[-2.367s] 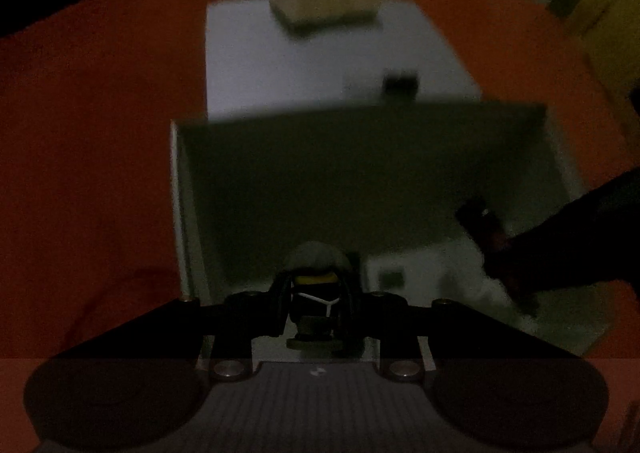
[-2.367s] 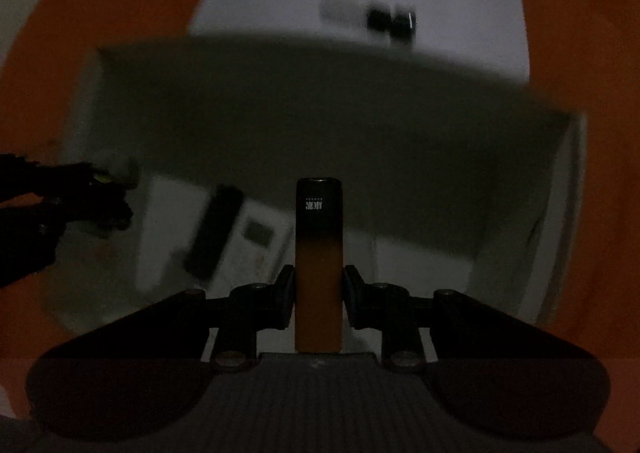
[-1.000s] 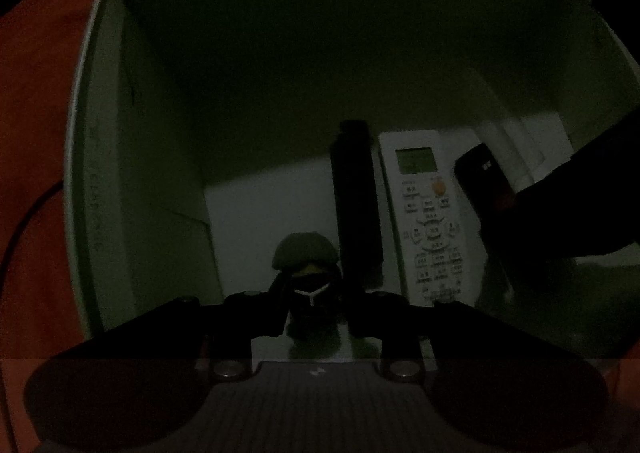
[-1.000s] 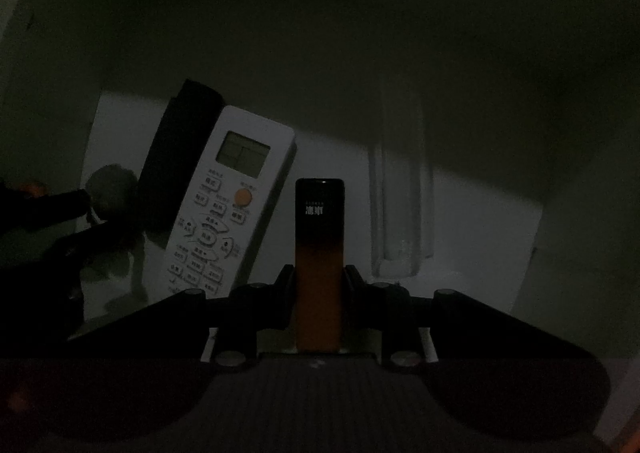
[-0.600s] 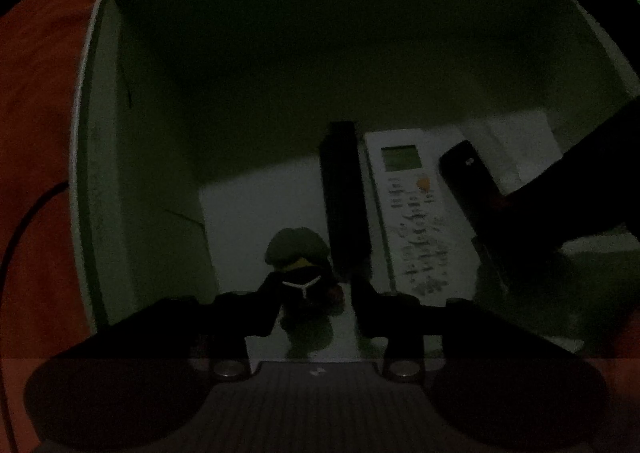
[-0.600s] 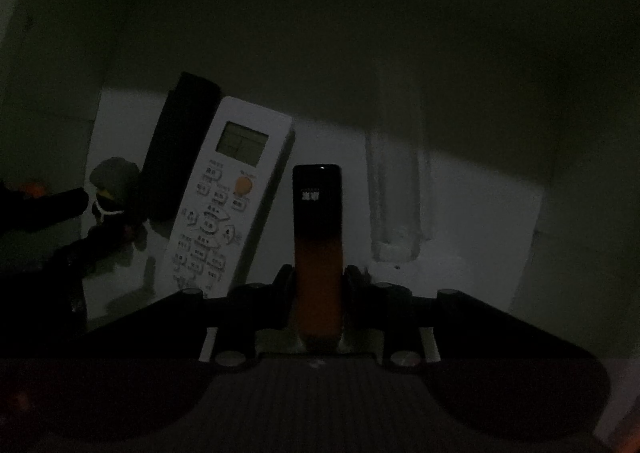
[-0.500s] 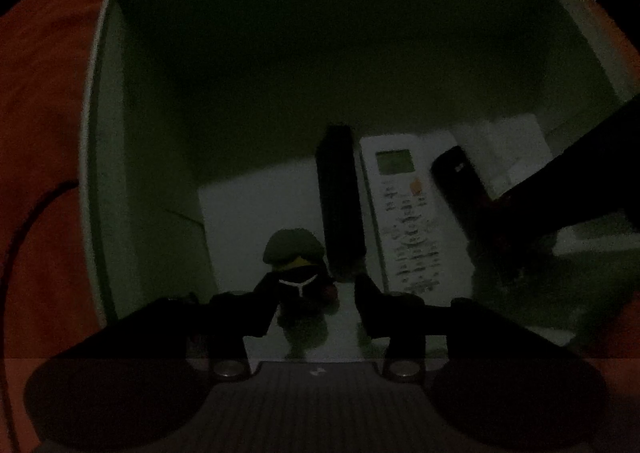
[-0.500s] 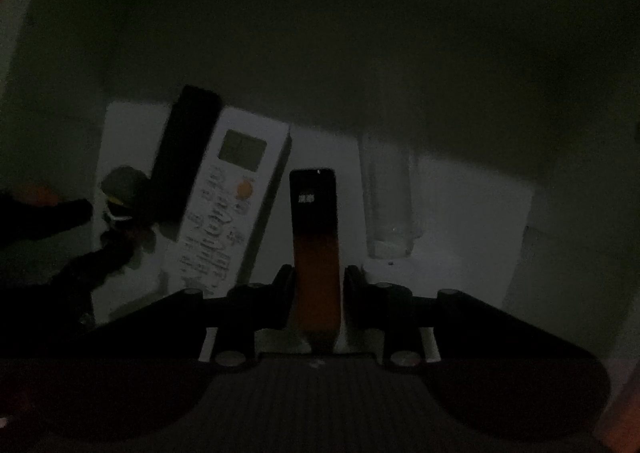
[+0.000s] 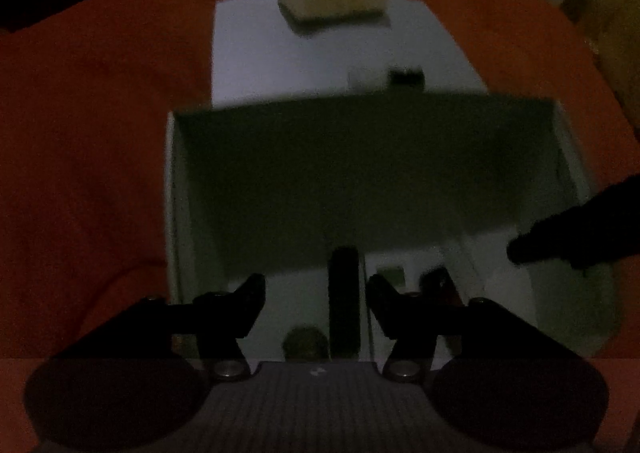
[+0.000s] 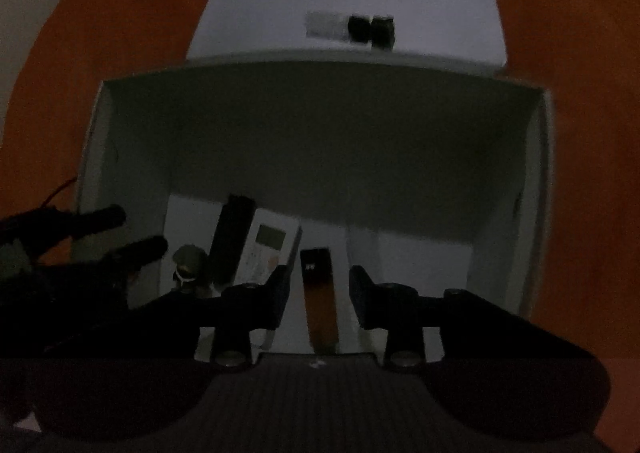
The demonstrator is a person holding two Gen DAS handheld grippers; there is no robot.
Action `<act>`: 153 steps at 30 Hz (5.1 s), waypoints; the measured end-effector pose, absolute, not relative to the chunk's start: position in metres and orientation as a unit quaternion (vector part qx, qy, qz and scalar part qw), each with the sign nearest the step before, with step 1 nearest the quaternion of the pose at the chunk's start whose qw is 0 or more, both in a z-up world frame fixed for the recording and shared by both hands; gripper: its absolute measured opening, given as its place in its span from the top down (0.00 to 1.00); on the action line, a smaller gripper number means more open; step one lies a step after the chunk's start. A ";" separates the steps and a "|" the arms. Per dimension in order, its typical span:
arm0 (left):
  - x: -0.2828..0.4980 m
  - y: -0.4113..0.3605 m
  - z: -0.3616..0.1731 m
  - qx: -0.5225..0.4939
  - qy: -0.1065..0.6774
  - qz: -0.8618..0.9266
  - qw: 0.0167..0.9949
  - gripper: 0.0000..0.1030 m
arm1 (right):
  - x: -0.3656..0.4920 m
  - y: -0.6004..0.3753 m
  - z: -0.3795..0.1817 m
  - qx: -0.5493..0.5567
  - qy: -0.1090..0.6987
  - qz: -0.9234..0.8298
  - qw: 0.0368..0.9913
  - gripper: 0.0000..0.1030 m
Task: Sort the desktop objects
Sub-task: 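Lower the figurine into the box and open the left gripper while the right releases the cylinder, then move both grippers back to the board, right gripper toward the clear vial, then close the right gripper on the clear vial with black cap, then lift the vial with the right gripper and carry it into the box, then lower the vial into the box and open the right gripper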
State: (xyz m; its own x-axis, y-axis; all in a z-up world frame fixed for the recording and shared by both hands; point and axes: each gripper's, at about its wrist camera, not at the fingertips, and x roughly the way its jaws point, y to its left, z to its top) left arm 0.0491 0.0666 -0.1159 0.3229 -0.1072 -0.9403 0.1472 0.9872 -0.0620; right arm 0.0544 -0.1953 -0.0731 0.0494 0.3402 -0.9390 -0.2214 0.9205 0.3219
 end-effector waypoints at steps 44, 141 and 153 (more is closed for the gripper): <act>0.163 0.066 -0.114 -0.007 0.565 -0.118 0.817 0.44 | 0.231 -0.161 -0.131 0.099 0.665 0.117 0.731 0.17; 0.283 0.051 -0.138 -0.017 0.520 -0.054 0.852 0.31 | 0.041 -0.129 -0.131 -0.156 0.664 0.265 0.682 0.11; 0.280 0.043 -0.138 -0.017 0.526 -0.061 0.848 0.31 | 0.035 -0.128 -0.124 -0.155 0.641 0.230 0.715 0.04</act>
